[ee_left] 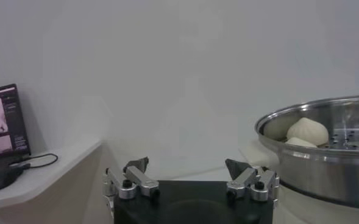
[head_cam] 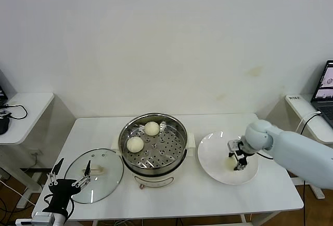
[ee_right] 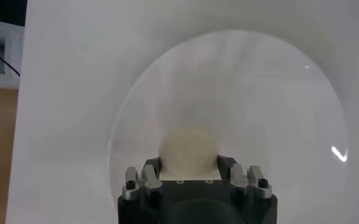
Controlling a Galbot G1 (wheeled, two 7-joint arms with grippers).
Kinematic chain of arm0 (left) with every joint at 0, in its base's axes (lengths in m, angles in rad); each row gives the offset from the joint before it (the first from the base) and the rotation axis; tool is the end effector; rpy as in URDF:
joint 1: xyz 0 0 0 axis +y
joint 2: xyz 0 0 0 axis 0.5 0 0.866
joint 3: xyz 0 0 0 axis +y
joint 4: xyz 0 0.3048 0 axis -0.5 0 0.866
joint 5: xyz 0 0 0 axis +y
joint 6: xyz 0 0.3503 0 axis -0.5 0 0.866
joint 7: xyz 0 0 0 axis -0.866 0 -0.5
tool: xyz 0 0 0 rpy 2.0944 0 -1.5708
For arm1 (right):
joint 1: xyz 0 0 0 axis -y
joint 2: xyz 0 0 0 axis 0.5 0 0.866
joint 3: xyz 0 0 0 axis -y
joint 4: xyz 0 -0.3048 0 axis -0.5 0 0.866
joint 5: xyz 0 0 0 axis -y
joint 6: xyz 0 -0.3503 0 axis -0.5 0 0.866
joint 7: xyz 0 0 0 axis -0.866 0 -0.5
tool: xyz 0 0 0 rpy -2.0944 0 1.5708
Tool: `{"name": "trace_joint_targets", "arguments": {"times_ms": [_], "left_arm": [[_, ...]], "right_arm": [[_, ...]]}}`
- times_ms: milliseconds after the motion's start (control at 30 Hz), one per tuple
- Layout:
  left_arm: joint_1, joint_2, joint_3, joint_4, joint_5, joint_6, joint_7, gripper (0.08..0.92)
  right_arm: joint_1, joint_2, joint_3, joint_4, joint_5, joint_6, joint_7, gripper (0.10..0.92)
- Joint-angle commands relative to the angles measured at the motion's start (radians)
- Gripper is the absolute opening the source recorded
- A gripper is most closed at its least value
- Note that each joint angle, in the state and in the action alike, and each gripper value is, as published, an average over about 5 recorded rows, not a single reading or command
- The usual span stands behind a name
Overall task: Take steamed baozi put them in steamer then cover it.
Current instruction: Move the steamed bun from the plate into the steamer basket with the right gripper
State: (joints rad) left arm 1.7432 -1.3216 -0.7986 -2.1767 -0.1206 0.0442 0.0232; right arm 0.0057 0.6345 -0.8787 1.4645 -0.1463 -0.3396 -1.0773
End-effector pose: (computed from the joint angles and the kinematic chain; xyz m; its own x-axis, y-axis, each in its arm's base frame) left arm 0.1596 0.1018 -0.2412 -0.9939 -0.0638 0.0898 -0.0407 0.9701 0.2394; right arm 0.4453 -0.0719 -0.1865 -0.1756 -0.0602 0.9826 -0.9682 -0.1699 -0.1834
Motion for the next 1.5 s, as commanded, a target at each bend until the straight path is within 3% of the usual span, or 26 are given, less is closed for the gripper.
{"name": "trace_joint_targets", "arguments": {"times_ms": [33,433,833,1500], "left_arm": [[-0.002,0.005,0.003,-0.006,-0.001,0.001,-0.001,0.823],[-0.003,0.007,0.006,-0.010,-0.003,0.000,-0.002,0.823],[0.000,0.016,-0.018,-0.019,-0.015,0.002,-0.001,0.823],[0.008,0.000,-0.057,-0.030,-0.029,0.002,-0.001,0.823]], "right_arm": [[0.197,-0.015,-0.009,0.015,0.073,0.004,-0.036,0.577],[0.647,0.212,-0.184,-0.008,0.280,-0.006,-0.035,0.585],[0.621,0.477,-0.228,0.005,0.378,0.013,0.026,0.587],[0.430,0.661,-0.380,0.014,0.169,0.247,0.027,0.585]]}}
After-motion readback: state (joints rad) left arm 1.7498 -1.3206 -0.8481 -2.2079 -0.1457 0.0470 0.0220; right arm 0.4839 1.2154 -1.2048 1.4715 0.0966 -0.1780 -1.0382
